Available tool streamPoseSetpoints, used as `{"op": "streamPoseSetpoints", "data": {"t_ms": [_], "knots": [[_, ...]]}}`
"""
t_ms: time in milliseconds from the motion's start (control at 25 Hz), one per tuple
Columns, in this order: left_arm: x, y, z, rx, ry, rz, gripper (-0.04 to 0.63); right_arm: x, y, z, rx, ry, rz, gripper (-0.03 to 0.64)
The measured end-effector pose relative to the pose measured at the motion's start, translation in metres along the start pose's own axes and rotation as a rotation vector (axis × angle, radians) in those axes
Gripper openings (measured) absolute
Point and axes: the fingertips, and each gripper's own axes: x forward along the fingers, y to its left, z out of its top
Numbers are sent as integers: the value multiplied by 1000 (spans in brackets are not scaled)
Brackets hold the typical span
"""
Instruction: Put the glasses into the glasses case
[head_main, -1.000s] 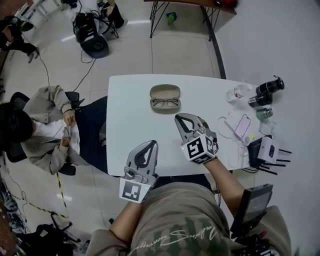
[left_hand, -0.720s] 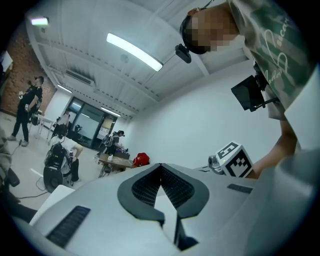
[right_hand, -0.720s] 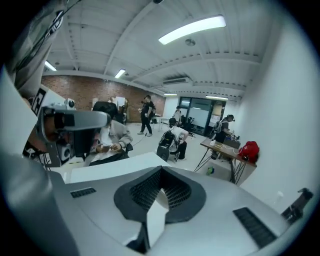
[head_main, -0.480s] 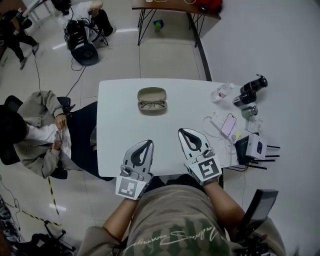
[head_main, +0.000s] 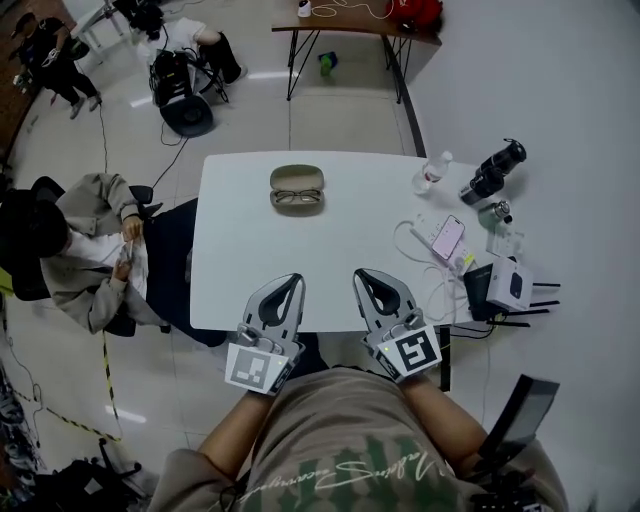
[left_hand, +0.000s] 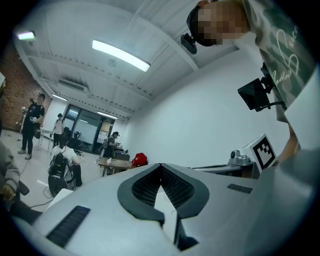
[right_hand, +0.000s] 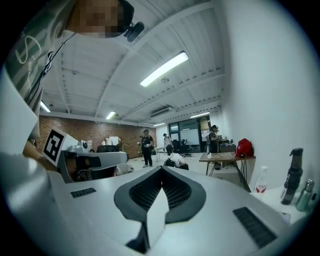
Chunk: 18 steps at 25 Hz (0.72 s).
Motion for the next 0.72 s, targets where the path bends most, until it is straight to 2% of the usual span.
{"op": "streamPoseSetpoints", "data": {"t_ms": [120, 320, 440, 560, 720], "knots": [[-14, -33, -2, 0, -8, 31, 6, -33, 7, -2, 32, -10, 18, 12], [-44, -97, -24, 46, 1, 20, 6, -82, 25, -4, -27, -11, 45, 12], [-65, -112, -30, 45, 21, 79, 6, -111, 31, -15, -31, -3, 65, 12], [-90, -121, -34, 60, -2, 115, 6, -142, 41, -30, -46, -9, 84, 12], [-120, -145, -44, 83, 13, 166, 6, -180, 47, -52, 26, 8, 86, 12]]}}
